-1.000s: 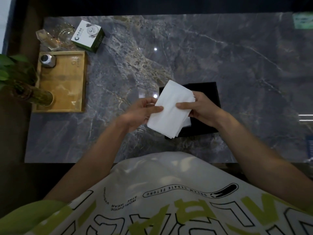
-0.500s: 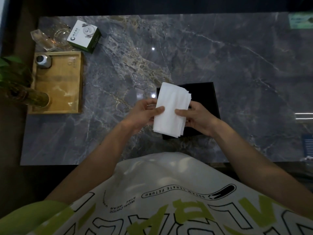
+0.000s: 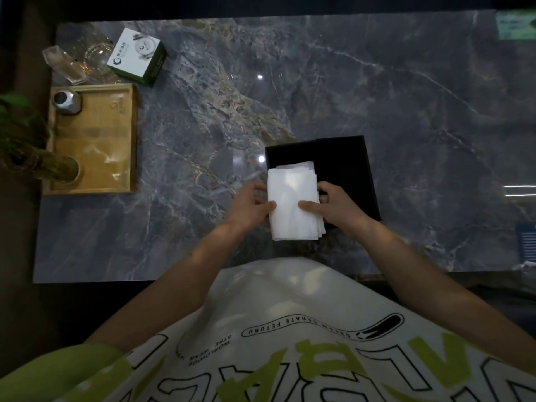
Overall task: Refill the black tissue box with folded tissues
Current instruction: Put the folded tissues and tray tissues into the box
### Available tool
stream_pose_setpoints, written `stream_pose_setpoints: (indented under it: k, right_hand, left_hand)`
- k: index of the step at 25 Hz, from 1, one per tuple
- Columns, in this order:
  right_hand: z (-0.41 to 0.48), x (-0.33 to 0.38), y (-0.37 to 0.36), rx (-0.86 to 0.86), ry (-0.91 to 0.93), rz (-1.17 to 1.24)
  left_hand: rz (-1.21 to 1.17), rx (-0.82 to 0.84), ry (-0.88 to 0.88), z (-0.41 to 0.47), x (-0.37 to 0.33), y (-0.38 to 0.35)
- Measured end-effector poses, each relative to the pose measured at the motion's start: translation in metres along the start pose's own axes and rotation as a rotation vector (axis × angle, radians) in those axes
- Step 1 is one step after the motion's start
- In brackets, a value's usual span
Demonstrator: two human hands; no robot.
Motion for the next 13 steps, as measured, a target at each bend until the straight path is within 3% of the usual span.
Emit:
stream_pose_setpoints:
  k: [6, 13]
  right_hand:
    - [-0.002, 0.001, 0.012, -0.131, 0.019, -0.282]
    - [0.002, 0.02, 0.019, -0.244, 0.112, -0.455]
  left_hand:
    - [0.189, -0.063, -0.2, 0.0, -0.011, -0.005]
    - [0.433, -0.019, -0.217, 0.004, -0.026, -0.023]
Point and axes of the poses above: each hand's wrist, its own z-axis towards the middle knuckle, its own y-axis out of the back of the hand, x = y × z, the point moved 9 cm from there along z, towards the middle knuckle, and after that the axes turned 7 degrees about -z, right-handed, at the moved point
